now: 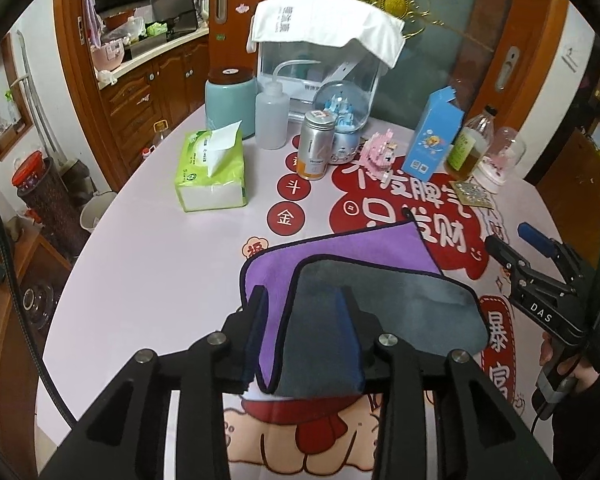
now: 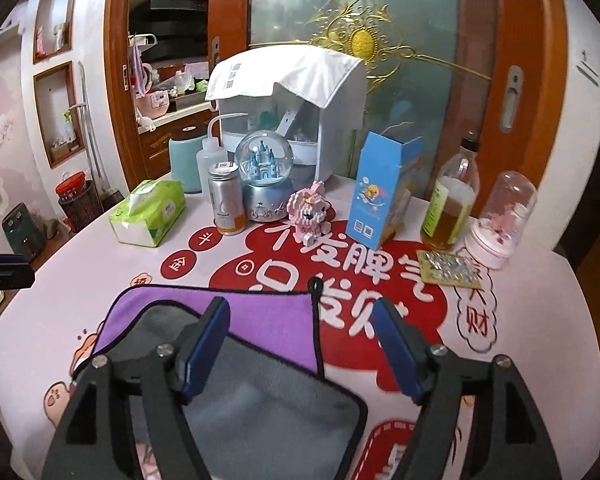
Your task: Fold towel
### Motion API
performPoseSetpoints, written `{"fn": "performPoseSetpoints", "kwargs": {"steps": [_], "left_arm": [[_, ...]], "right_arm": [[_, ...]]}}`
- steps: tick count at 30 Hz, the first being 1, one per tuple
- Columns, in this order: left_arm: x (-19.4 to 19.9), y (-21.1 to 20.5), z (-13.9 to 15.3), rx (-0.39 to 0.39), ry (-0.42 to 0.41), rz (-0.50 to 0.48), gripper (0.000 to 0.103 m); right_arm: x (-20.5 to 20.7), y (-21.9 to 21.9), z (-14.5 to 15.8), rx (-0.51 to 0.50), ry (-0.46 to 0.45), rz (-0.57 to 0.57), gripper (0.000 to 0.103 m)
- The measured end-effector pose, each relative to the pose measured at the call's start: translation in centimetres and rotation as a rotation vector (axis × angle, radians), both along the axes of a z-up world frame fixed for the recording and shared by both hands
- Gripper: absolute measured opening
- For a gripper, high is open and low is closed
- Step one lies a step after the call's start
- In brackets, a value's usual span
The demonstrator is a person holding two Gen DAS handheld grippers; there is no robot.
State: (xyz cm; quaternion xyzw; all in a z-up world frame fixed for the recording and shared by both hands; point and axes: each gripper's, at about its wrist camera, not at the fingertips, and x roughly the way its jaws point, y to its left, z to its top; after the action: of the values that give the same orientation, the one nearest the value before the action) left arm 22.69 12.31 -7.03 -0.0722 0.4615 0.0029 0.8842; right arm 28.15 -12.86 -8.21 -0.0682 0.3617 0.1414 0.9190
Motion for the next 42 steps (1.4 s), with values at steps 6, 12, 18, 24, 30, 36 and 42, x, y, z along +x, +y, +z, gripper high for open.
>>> {"fn": "performPoseSetpoints", "kwargs": {"steps": [6,12,18,24,30,36,42], "left_arm": [[-3.9,0.0,1.5,0.014,-0.042,-0.023,0.055],[-7.9,0.0,2.5,0.016,-0.050,-0.055,0.071],[-11.6,0.0,2.6,0.012,-0.049,-0.093,0.076],[-14.9,-0.8,2.1,-0.009,-0.018,-0.126,0.081],[-17.1,-2.9,1.0,-0.022,0.038,-0.159,0.082],[-18.5,-5.8,1.7,-0.054,0.064,-0.203,0.083],[-19.4,-8.8,3.9,-0.061,0.042,-0.242,0.094]], "right_arm": [[-4.6,-0.3,1.5,-0.004,-0.009,-0.036,0.082],[-10.4,-0.8,2.6,0.024,0.010,-0.088,0.091],[-15.5,-1.4,2.3,0.042,0.064,-0.148,0.094],[-20.2,-2.5,1.4,0.071,0.153,-0.180,0.094],[-24.9,-4.0,1.2,0.092,0.210,-0.228,0.094],[-27.9,-5.0,2.6,0.087,0.249,-0.239,0.095],[-29.8,-5.8,5.9,0.099,0.255,-0.254,0.098]]}}
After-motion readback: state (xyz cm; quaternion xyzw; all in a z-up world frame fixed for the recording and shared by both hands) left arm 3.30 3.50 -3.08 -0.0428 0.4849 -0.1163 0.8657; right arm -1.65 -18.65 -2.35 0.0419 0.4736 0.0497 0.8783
